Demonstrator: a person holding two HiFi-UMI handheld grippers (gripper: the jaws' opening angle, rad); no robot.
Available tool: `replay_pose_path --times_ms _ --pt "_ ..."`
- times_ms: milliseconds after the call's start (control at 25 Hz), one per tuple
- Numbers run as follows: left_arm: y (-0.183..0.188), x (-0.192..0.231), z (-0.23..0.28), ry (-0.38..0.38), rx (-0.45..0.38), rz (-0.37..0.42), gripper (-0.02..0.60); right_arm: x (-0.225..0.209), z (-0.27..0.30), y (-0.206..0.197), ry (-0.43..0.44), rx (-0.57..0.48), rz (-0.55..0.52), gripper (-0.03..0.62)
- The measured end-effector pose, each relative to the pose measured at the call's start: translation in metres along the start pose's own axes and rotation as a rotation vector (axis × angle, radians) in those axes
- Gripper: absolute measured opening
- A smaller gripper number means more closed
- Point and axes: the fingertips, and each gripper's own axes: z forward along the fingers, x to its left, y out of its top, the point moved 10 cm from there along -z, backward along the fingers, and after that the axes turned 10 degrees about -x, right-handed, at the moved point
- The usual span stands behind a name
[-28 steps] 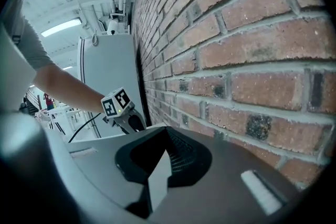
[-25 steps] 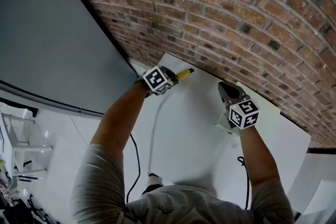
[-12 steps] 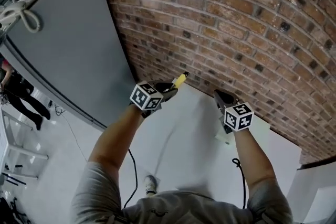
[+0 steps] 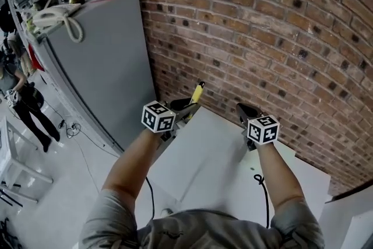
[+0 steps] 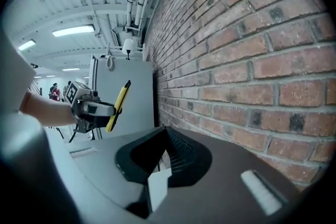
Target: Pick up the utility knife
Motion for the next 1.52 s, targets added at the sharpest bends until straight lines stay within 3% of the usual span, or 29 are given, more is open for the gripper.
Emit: replay_pose_path --times_ms 280,600,1520 --pt "0.043 -0.015 -0.03 0.021 -0.155 0.004 0.118 0.014 0.007 0.046 0.014 -0.041 -0.009 0.009" --pt "0.063 -0.022 -0.058 0.034 -0.248 -0.017 0.118 0.021 0.009 0.074 0.015 -0.047 -0.012 0.009" --pt "0.059 -0.024 -0.066 0.025 -0.242 -0.035 0.118 0.031 0.013 0.079 0.036 -0.051 -0.015 0.009"
